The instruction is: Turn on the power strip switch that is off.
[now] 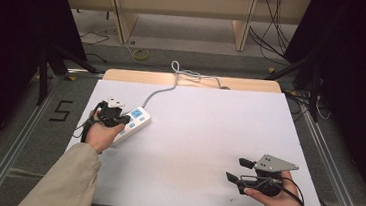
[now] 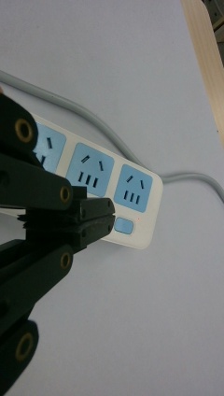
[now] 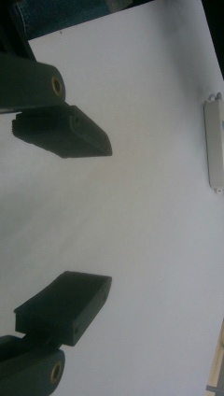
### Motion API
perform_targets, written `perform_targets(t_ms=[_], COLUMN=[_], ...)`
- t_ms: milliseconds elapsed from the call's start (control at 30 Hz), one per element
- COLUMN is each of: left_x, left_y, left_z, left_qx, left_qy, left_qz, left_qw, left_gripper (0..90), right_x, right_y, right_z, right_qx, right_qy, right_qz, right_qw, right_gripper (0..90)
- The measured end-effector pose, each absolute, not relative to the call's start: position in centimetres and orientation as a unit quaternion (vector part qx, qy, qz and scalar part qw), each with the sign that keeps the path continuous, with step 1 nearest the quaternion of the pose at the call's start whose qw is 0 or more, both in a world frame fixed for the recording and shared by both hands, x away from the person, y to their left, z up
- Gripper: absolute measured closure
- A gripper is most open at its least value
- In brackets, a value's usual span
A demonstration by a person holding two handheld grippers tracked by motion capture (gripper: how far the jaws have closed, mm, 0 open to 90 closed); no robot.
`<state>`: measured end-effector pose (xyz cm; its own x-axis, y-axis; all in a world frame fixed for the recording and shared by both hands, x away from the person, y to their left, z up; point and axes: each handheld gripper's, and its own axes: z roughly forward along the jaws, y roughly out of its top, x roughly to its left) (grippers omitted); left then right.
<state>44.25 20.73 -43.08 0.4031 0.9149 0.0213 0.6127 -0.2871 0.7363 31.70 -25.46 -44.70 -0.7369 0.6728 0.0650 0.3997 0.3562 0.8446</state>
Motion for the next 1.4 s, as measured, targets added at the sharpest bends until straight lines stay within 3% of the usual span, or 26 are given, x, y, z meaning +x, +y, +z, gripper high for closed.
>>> perform_targets(t_ms=[1400], left_x=[46.0], left_y=[20.6], left_z=[-43.5], left_qx=[0.774], left_qy=[0.505], left_qz=[0.217], left_qw=[0.316], left_gripper=[89.8], right_x=[31.7], right_y=[-25.5], right_z=[-44.7], right_qx=[0.333], right_qy=[0.81], right_qz=[0.46], right_qw=[0.147], right_gripper=[32.0])
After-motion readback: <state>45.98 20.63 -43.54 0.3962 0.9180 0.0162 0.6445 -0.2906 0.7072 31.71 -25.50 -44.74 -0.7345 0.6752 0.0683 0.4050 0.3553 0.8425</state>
